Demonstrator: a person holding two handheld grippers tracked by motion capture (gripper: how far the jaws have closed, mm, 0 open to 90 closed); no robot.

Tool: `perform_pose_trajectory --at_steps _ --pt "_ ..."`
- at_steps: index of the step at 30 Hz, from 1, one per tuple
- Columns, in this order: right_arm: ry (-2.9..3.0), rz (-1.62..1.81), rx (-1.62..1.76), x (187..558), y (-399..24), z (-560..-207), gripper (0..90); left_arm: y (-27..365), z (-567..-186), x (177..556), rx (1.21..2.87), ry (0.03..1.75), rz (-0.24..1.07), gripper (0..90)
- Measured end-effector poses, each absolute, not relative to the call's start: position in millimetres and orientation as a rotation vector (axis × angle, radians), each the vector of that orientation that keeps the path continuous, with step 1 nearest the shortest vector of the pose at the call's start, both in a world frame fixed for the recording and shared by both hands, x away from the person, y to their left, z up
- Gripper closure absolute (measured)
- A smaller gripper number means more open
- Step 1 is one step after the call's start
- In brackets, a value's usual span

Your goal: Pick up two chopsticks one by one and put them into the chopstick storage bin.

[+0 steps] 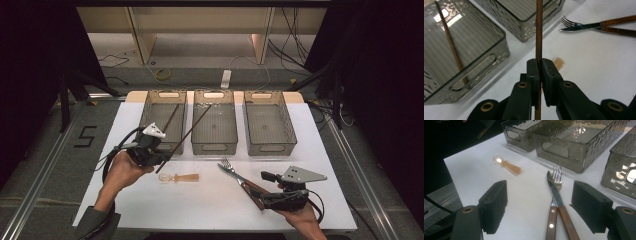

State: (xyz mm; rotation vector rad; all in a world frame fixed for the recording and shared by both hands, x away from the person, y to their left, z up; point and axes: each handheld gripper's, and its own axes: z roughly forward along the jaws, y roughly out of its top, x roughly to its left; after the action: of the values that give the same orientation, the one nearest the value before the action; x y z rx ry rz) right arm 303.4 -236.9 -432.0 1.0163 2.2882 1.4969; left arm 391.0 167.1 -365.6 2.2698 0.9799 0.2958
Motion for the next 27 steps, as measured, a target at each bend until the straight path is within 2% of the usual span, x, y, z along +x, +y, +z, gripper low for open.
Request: perform_pose_trajectory --at_steps 19,27 --pt "2.273 1.508 1.019 304 -238 -432 29.7 201 -361 434 2.088 1.155 0.361 84.5" --pt "2.258 1.53 1.014 304 -239 -431 29.6 207 -365 459 2.066 1.22 0.364 84.5"
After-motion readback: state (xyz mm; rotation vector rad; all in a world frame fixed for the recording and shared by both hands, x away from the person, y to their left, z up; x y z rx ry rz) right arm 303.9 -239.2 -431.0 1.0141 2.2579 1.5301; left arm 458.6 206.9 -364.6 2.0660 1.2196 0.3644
